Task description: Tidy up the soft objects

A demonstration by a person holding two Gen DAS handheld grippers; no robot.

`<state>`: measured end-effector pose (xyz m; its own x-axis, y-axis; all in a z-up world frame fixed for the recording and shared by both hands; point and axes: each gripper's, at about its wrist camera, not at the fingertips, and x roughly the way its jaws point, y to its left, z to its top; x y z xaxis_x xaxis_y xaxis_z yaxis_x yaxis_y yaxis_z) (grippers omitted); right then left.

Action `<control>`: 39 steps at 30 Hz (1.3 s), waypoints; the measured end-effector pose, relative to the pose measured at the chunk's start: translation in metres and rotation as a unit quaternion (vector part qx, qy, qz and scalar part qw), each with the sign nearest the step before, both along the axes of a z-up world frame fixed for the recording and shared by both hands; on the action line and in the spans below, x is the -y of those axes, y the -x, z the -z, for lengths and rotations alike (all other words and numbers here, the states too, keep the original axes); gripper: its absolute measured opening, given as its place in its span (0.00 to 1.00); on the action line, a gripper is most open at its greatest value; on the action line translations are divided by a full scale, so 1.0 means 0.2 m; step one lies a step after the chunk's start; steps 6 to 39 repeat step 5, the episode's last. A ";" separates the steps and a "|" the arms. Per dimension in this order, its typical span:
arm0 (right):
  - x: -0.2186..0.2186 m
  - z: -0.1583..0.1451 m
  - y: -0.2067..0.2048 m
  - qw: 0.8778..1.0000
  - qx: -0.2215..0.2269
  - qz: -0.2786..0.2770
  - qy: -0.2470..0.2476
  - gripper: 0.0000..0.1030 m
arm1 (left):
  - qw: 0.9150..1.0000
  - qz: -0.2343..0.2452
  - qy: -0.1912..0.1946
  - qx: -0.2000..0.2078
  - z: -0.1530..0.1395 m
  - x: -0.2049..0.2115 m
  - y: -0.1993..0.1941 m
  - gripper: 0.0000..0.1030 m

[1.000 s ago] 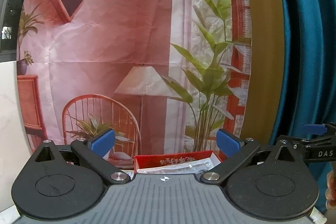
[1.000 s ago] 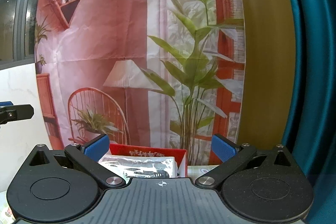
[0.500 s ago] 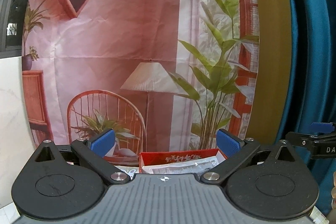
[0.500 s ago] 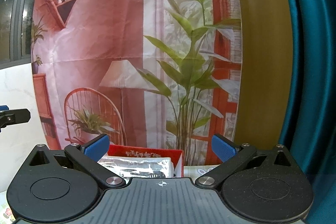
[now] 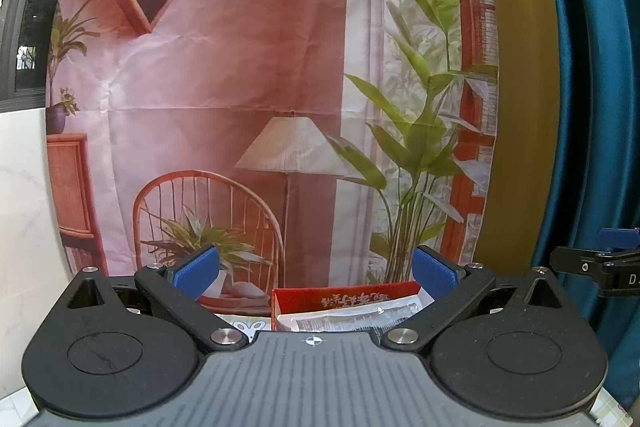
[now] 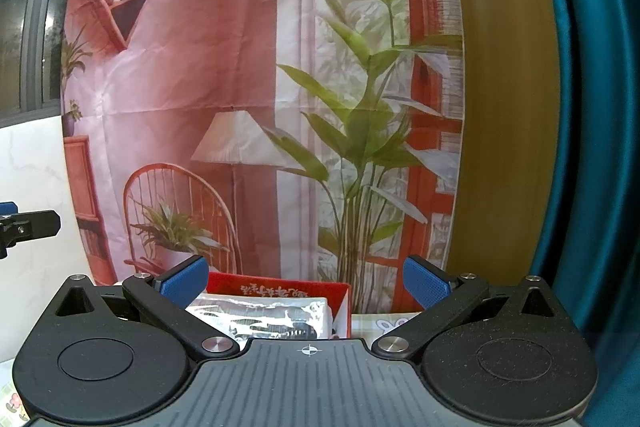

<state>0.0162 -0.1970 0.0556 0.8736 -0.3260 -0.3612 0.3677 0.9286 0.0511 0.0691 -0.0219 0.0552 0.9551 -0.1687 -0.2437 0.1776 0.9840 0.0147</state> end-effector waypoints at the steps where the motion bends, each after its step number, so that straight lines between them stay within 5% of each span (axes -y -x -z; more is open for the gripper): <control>1: 0.00 0.00 0.00 1.000 -0.001 0.000 0.000 1.00 | 1.000 0.000 0.000 -0.001 0.00 0.00 0.00 1.00; 39: -0.01 0.01 0.00 1.000 -0.003 0.001 0.002 1.00 | 1.000 -0.006 0.001 -0.001 0.01 -0.01 -0.01 1.00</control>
